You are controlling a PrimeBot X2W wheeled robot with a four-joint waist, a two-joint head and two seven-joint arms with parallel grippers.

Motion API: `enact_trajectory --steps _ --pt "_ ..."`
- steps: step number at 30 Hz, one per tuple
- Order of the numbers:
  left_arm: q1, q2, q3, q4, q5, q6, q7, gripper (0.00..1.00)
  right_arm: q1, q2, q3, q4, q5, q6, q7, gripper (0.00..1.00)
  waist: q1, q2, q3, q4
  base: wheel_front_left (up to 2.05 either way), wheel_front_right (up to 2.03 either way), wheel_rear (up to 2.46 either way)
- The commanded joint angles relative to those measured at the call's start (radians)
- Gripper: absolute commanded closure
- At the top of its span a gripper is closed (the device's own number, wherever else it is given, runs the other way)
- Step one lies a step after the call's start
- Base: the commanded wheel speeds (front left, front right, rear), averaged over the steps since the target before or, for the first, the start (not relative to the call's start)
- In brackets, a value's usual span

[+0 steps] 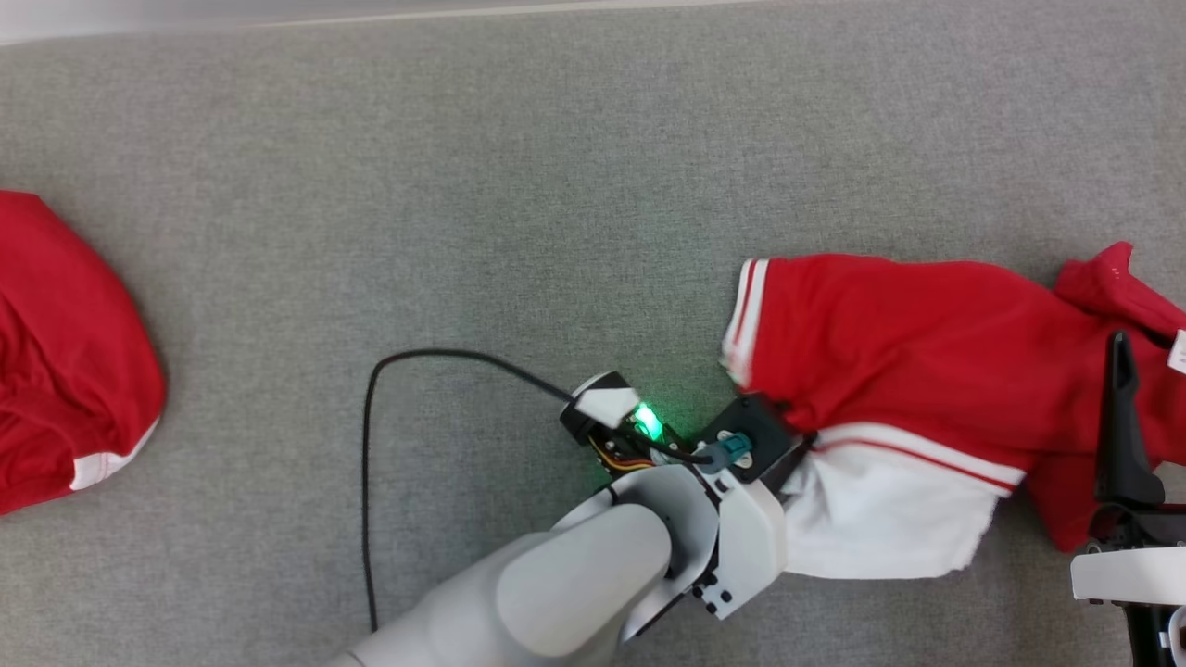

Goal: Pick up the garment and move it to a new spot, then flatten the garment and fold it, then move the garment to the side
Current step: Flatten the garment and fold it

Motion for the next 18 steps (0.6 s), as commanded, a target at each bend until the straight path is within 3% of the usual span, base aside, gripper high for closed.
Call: enact_trajectory --steps 1,5,11,14,18 --pt "0.051 0.033 -0.063 0.067 0.022 0.007 0.088 1.0 -0.006 0.0 -0.002 -0.005 0.006 -0.002 0.001 0.0 0.0001 0.0 -0.004 0.004 0.0 0.0 0.0" --pt "0.023 0.036 -0.071 0.055 0.029 0.039 0.042 1.0 0.002 0.0 -0.001 -0.009 0.002 -0.002 0.004 0.0 0.0001 0.0 -0.014 0.01 0.0 0.0 0.0" --pt "-0.009 0.027 0.027 0.0 -0.031 0.088 -0.076 1.0 0.02 0.0 -0.005 -0.008 0.01 -0.002 0.005 0.0 0.0001 0.0 -0.041 0.025 0.0 0.0 0.0" --pt "-0.002 0.052 0.078 -0.028 -0.069 0.112 -0.106 1.0 0.025 0.0 -0.01 -0.009 0.014 -0.002 0.005 0.0 0.0001 0.0 -0.056 0.033 0.0 0.0 0.0" --pt "0.027 0.131 0.135 -0.082 -0.094 0.156 -0.113 1.0 0.033 0.0 -0.015 -0.011 0.018 -0.002 0.01 0.0 0.0001 0.0 -0.073 0.043 0.0 0.0 0.0"
